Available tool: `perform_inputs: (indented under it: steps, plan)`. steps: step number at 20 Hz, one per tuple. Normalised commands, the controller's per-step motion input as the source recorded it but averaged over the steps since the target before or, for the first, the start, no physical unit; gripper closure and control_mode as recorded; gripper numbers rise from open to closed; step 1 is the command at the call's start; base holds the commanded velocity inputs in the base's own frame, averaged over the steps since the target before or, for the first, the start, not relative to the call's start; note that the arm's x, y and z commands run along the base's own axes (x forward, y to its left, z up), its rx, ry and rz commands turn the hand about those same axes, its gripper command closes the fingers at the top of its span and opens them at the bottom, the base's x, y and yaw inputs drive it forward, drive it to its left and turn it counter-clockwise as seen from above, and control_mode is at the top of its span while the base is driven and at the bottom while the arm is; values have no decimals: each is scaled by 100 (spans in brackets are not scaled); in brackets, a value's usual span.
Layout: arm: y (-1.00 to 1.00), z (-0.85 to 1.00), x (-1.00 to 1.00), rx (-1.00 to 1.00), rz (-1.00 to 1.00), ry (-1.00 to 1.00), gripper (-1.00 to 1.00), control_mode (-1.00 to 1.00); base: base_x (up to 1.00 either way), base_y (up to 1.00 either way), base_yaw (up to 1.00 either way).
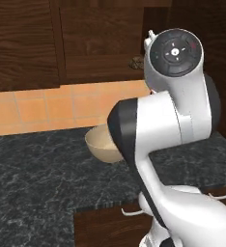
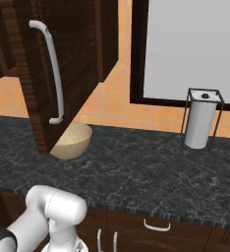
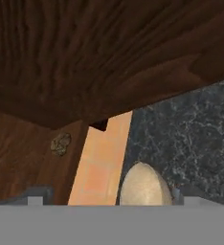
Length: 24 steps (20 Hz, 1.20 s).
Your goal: Open the cabinet, pick up the bread from the cabinet and place it in the basket. Then move the basket to the dining counter.
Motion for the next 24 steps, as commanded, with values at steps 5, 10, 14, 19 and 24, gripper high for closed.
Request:
perform_inputs:
  steps: [5, 10, 14, 19, 24]
  plan:
    - [0, -44, 23, -67, 52, 7, -100, -100, 0, 0, 0]
    - [-3, 17, 58, -52, 24, 15, -100, -100, 0, 0, 0]
    - [0, 24, 43, -52, 14, 28, -100, -100, 0, 0, 0]
    - [-2, 26, 32, -34, 5, 16, -100, -100, 0, 0, 0]
    - [-41, 9, 37, -3, 0, 0, -100, -100, 0, 0, 0]
